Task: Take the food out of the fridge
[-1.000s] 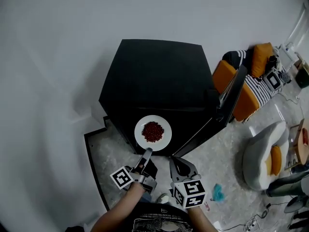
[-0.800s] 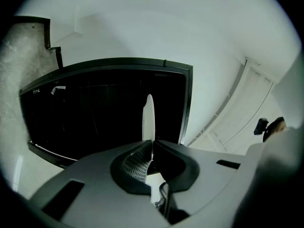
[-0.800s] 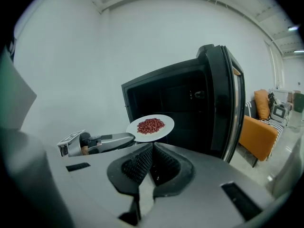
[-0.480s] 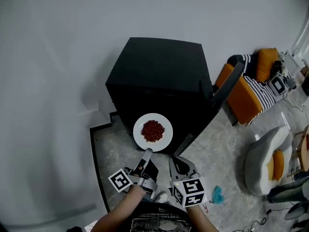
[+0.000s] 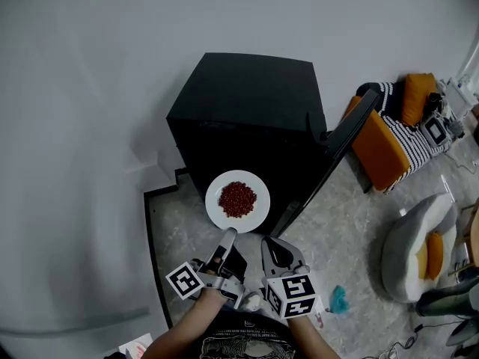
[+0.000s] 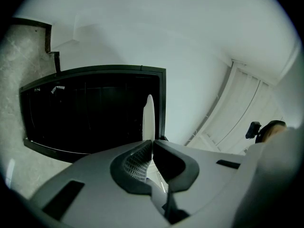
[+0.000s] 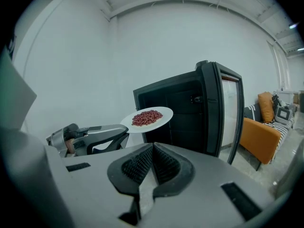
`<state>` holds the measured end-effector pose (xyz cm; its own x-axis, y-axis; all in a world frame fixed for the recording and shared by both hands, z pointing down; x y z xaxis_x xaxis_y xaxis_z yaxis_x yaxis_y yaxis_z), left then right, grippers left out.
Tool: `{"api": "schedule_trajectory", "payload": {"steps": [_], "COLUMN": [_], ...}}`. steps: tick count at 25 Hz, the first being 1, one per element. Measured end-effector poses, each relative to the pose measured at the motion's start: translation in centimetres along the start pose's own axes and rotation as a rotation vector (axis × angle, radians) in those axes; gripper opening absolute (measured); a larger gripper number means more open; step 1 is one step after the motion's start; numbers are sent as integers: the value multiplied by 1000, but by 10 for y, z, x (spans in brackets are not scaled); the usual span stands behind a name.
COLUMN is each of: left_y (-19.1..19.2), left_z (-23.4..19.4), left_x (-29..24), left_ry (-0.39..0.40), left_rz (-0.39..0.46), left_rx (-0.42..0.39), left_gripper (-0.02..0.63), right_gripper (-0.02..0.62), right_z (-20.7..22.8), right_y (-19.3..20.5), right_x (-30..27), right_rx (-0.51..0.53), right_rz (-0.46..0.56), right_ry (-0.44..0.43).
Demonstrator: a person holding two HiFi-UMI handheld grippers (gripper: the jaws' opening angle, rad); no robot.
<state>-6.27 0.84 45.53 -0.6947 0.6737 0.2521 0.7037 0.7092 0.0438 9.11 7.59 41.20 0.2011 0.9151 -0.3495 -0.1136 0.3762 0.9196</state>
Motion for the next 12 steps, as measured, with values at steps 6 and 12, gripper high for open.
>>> {"api": "schedule_trajectory", "payload": {"steps": [6,12], "left_y": [-13,10], "left_z": [-4,7], "left_x": [-15,10], "left_ry": [1,3], "left_rz": [1,9], "left_rx": [0,-4], "left_gripper": [20,20], "right_gripper": [21,21], "right_z": [5,-4], "right_y": [-9,1], "right_x": [-19,15], "right_rx": [1,5], "right_rz": [4,7], "right_ry": [-1,-11]}}
Point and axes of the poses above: the fingertips, and each gripper's own axes: x backward along the fingers, z to its right, y out of its underside, the point moved 9 cm from there along x, backward along the fingers, and after that the axes turned 2 degrees about z, right-handed, at the moved point
